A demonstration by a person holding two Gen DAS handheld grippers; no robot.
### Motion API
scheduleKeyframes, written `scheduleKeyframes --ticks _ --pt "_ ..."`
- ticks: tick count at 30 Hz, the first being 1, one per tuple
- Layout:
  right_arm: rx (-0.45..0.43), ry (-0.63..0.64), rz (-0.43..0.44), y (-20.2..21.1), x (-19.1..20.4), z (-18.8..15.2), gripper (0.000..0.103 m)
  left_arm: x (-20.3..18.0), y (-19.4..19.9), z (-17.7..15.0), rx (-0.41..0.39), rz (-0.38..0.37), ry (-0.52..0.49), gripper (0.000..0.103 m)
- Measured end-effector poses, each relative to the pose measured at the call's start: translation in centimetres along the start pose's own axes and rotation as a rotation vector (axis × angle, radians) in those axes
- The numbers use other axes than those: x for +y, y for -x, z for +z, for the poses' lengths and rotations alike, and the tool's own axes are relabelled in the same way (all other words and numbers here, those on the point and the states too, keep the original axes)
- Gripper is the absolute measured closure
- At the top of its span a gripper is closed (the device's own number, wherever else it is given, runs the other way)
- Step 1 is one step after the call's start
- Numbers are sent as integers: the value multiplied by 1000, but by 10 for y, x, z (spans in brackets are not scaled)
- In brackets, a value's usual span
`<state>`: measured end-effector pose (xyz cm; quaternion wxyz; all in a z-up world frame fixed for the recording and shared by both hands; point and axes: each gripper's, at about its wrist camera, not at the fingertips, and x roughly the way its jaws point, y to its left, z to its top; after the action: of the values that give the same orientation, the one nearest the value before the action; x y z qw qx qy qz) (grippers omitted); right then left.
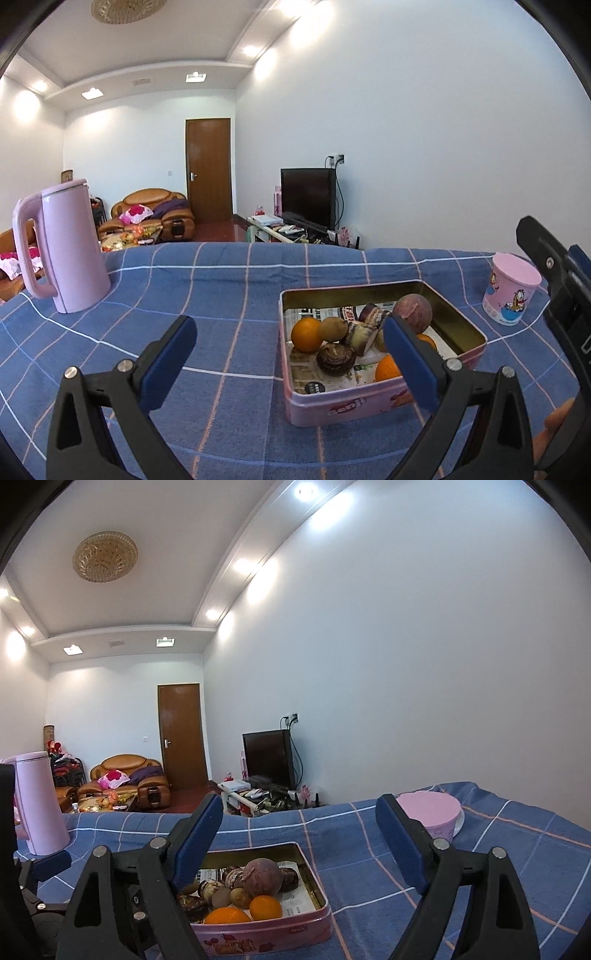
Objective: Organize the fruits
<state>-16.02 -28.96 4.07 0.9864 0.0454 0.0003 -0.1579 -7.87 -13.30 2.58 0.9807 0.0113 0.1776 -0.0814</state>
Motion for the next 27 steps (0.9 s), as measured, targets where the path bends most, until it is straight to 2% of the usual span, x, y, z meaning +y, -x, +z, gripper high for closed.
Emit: scheduleKeyframes --ticks 27 --pt "7 -7 -7 -1 0 2 14 1 0 0 -10 10 -2 0"
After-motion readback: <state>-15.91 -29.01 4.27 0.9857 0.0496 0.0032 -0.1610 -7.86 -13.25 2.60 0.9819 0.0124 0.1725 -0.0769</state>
